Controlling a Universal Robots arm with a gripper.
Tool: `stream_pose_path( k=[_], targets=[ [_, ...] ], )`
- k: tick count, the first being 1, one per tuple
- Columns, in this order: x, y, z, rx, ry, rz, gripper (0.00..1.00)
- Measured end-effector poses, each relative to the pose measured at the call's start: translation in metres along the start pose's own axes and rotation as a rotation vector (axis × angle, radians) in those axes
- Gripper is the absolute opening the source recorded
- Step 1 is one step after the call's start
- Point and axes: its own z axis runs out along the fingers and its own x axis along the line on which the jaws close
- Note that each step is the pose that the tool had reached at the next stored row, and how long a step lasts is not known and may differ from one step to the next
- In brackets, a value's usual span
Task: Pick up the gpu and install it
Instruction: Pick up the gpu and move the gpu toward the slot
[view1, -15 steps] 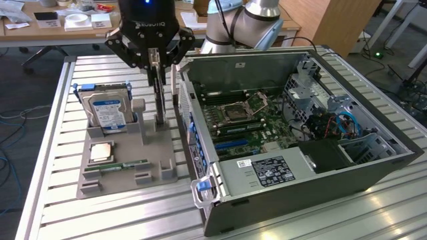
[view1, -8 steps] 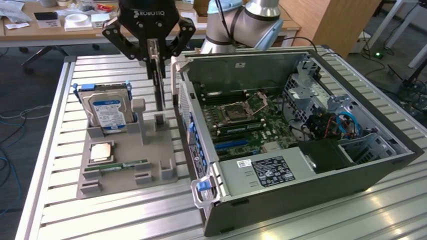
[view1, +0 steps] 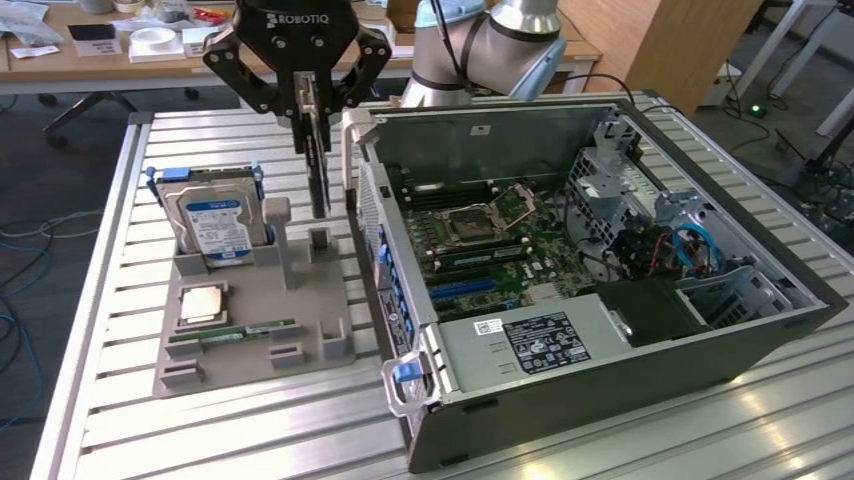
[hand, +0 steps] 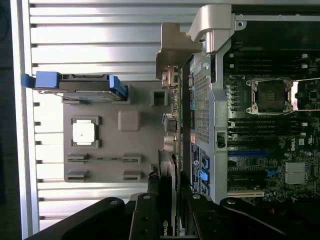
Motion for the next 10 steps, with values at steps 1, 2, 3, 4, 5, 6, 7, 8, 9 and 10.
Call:
stream_pose_path(
  k=[1,2,3,4,5,6,7,8,9,10],
  targets=[
    [0.0,0.0,0.0,0.0,0.0001,0.0,0.26],
    [0.0,0.0,-0.0001,0.0001,0.0001,0.0,0.26],
    [0.0,0.0001,-0.0001,0.0002,0.0002,0.0,0.26],
    [-0.001,0.0001,-0.0001,0.0002,0.0002,0.0,0.26],
    [-0.002,0.0001,0.0,0.0,0.0001,0.0,0.26],
    [-0.004,0.0002,0.0001,0.0001,0.0001,0.0,0.26],
    [-0.007,0.0002,0.0002,0.0,0.0001,0.0,0.26],
    [-0.01,0.0004,0.0002,0.0001,0.0001,0.0,0.26],
    [-0.013,0.0006,0.0004,-0.0001,-0.0001,0.0,0.26],
    [-0.017,0.0007,0.0005,0.0,0.0,0.0,0.26]
  ],
)
